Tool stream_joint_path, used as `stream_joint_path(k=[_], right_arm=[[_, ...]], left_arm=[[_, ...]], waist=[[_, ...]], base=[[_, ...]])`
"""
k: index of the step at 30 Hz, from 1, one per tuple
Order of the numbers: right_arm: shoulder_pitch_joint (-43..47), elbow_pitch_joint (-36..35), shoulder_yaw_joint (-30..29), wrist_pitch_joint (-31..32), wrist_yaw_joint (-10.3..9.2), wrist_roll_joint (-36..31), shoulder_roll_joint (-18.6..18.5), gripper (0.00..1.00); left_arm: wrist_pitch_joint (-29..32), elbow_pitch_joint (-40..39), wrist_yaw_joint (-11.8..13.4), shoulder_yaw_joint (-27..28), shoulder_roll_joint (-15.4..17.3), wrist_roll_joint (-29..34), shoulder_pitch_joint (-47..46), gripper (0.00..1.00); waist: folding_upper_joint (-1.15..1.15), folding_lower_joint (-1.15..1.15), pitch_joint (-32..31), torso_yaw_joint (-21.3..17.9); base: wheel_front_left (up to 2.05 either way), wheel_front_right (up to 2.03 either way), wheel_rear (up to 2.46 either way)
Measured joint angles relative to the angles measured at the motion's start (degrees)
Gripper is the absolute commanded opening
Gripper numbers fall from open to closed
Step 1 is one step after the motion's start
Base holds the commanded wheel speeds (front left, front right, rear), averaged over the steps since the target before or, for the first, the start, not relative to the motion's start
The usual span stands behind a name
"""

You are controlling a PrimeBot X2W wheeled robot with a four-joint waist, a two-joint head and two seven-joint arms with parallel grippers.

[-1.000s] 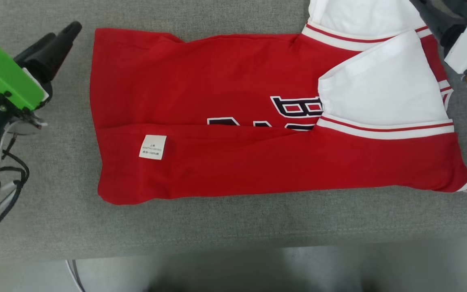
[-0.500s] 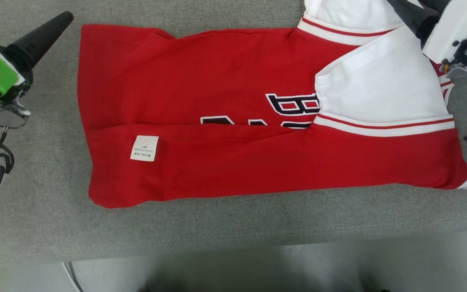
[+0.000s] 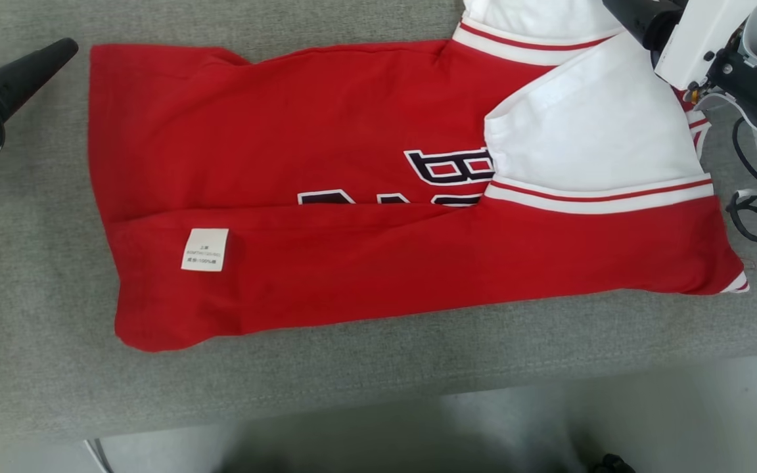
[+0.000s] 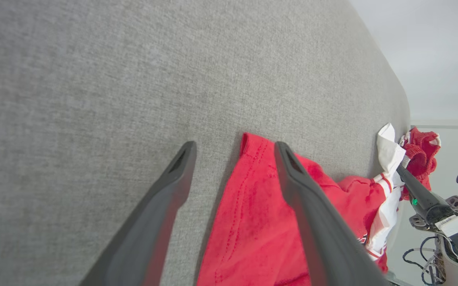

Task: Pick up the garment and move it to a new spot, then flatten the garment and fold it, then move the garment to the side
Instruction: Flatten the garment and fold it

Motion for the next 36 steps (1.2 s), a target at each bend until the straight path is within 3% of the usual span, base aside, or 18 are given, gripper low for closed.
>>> stream_joint_path(k=[17, 36], right_arm=[[-4.43, 3.99, 0.79, -2.26, 2.38, 0.0, 2.14, 1.0], [-6.67, 7.88, 0.54, -4.0, 3.41, 0.0, 2.25, 1.0]], left_arm=[[1.98, 0.24, -0.01, -0.13, 1.15, 0.27, -2.31, 1.0], [5.38, -2.24, -1.09, -2.26, 2.81, 0.27, -2.54, 1.0]], waist=[[0.0, 0.0, 2.62, -3.37], [0.0, 0.0, 3.19, -2.97]], base=[[0.0, 0.0, 0.0], [0.0, 0.0, 0.0]])
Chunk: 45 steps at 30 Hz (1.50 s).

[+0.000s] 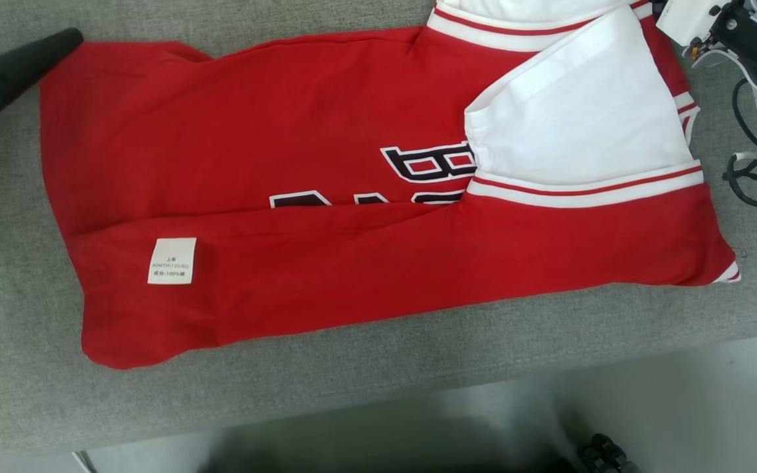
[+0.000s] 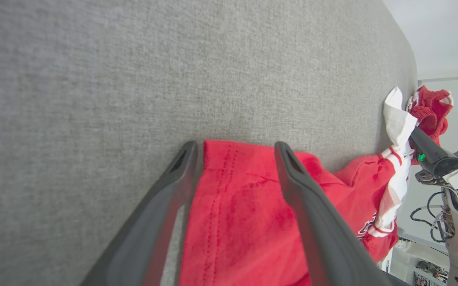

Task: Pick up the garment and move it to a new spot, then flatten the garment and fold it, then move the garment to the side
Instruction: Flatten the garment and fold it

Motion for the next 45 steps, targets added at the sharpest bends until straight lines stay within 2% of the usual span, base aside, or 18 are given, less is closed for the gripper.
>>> stream_joint_path(k=[8, 9, 10, 12, 45], right_arm=[[-0.37, 1.64, 0.33, -0.75, 0.57, 0.0, 0.01, 1.0], [-0.39, 1.77, 0.41, -0.75, 0.59, 0.0, 0.02, 1.0], [-0.41, 1.93, 0.49, -0.76, 0.7, 0.0, 0.03, 1.0], [-0.5, 2.3, 0.65, -0.92, 0.94, 0.0, 0.05, 1.0], [-1.04, 4.01, 4.99, 1.15, 1.93, 1.71, 1.48, 1.0]], left_arm=[[1.05, -0.85, -0.51, -1.18, -0.01, 0.0, 0.55, 1.0], [1.05, -0.83, -0.51, -1.31, -0.01, 0.0, 0.57, 0.8], [1.07, -0.8, -0.51, -1.44, 0.0, 0.0, 0.6, 0.47], [1.4, -0.7, -0.51, -1.6, 0.0, 0.18, 0.92, 0.0], [1.51, -0.36, -0.51, -2.75, -0.31, 0.51, 3.63, 0.0]], waist=[[0.0, 0.0, -0.35, 0.51], [0.0, 0.0, -0.41, 0.55], [0.0, 0.0, -0.48, 0.58], [0.0, 0.0, -0.62, 0.63], [0.0, 0.0, -2.8, 0.58]], base=[[0.0, 0.0, 0.0], [0.0, 0.0, 0.0], [0.0, 0.0, 0.0], [0.0, 0.0, 0.0], [0.0, 0.0, 0.0]])
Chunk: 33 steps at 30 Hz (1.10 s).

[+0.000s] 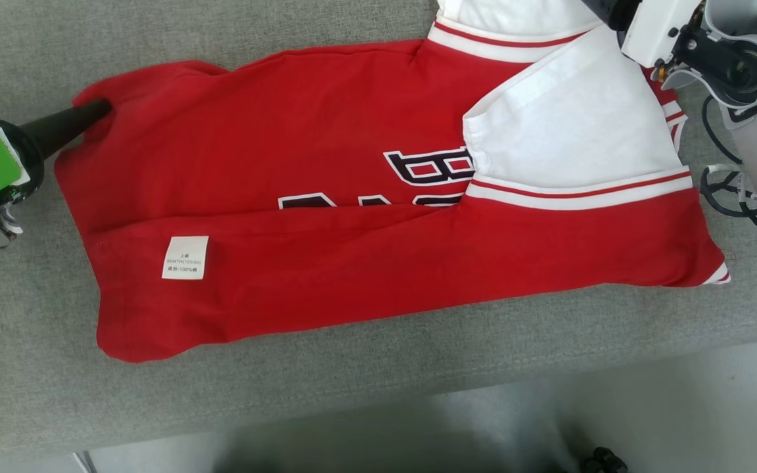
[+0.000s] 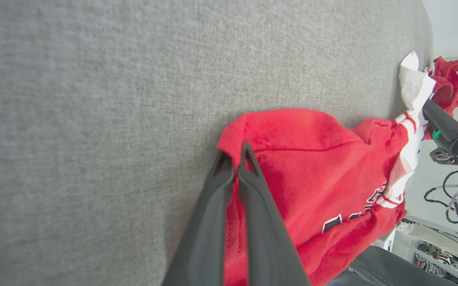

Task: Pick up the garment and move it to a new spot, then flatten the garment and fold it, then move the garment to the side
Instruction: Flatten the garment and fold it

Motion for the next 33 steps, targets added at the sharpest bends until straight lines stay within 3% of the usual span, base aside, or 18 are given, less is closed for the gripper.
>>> stream_joint_path(k=[19, 20, 21, 23, 33], right_arm=[[-0.19, -0.07, 1.94, 0.37, 0.07, 0.45, 0.79, 1.0], [-0.19, -0.03, 1.94, 0.11, 0.07, 0.45, 0.71, 0.95], [-0.19, -0.04, 1.94, -0.32, 0.07, 0.44, 0.67, 0.56], [-0.19, -0.02, 1.93, -1.09, 0.07, 0.43, 0.67, 0.0], [-0.19, -0.54, 1.96, -4.28, 0.07, 0.45, -0.35, 0.0]], left_arm=[[-0.27, 0.12, -0.68, -0.9, -0.37, 0.43, 0.78, 0.0], [-0.27, 0.09, -0.68, -0.91, -0.4, 0.43, 0.78, 0.0], [-0.27, 0.04, -0.68, -0.91, -0.4, 0.43, 0.78, 0.0], [-0.29, -0.03, -0.68, -0.88, -0.43, 0.43, 0.78, 0.0], [-2.42, -0.4, -1.97, 0.67, -0.87, 0.43, 0.93, 0.0]], waist=[[0.0, 0.0, -0.75, 0.51], [0.0, 0.0, -0.71, 0.56], [0.0, 0.0, -0.67, 0.61], [0.0, 0.0, -0.59, 0.69], [0.0, 0.0, -0.33, 0.73]], base=[[0.0, 0.0, 0.0], [0.0, 0.0, 0.0], [0.0, 0.0, 0.0], [0.0, 0.0, 0.0], [0.0, 0.0, 0.0]])
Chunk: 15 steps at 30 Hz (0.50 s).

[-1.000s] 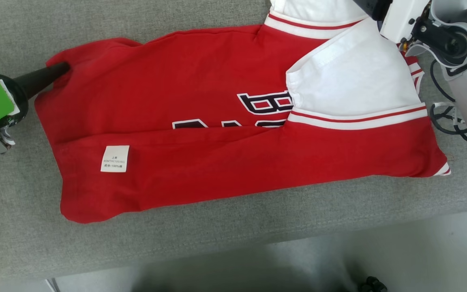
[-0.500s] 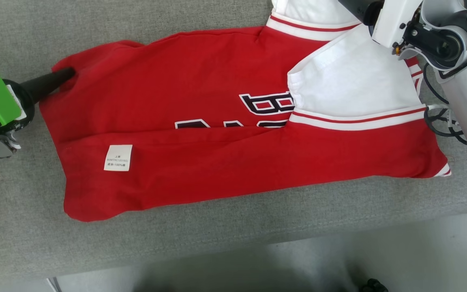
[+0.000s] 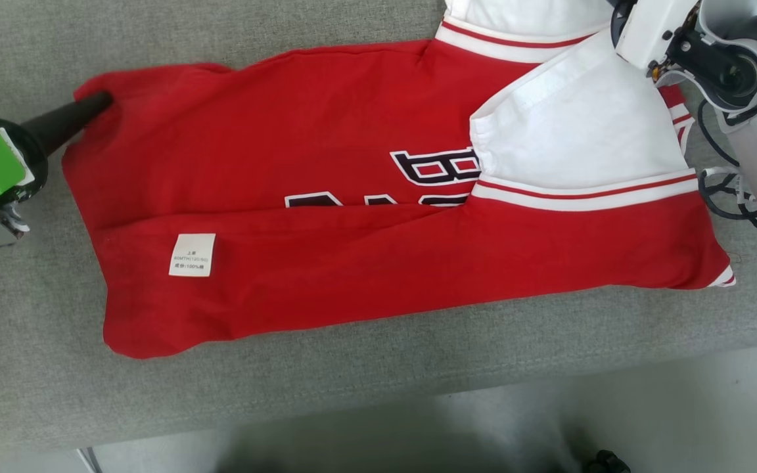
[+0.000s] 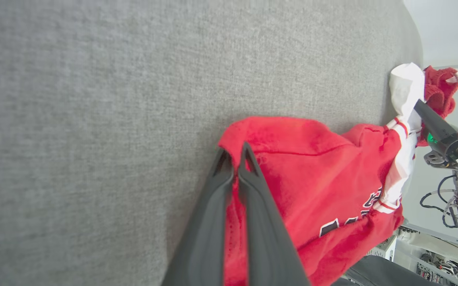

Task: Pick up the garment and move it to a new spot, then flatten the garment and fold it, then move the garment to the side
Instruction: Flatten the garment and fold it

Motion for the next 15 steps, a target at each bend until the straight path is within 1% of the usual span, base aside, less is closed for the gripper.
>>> stream_joint_path(k=[4, 8, 13, 15], right_arm=[[0.06, -1.59, -0.65, -1.96, 0.0, 1.29, -0.55, 0.0], [0.63, -4.21, -0.6, -3.74, 0.0, 2.82, -1.53, 0.0], [4.59, -8.22, 0.46, -6.64, 0.0, 5.08, -1.52, 0.0], [7.4, -10.44, 1.35, -8.43, 0.0, 5.9, -2.21, 0.0]], left_arm=[[-1.97, -1.09, -1.04, 1.08, -1.11, 0.0, 0.11, 0.0], [-4.24, -1.64, -2.04, 2.37, -1.3, 0.0, 0.78, 0.0], [-7.28, -1.57, -3.8, 3.36, -1.98, 0.15, 3.98, 0.0], [-9.88, -1.51, -4.67, 4.52, -2.47, 0.58, 5.72, 0.0]], waist=[[0.0, 0.0, -0.02, -0.16], [0.0, 0.0, -0.1, -0.3], [0.0, 0.0, -0.99, -0.52], [0.0, 0.0, -1.89, -0.67]], base=[[0.0, 0.0, 0.0], [0.0, 0.0, 0.0], [0.0, 0.0, 0.0], [0.0, 0.0, 0.0]])
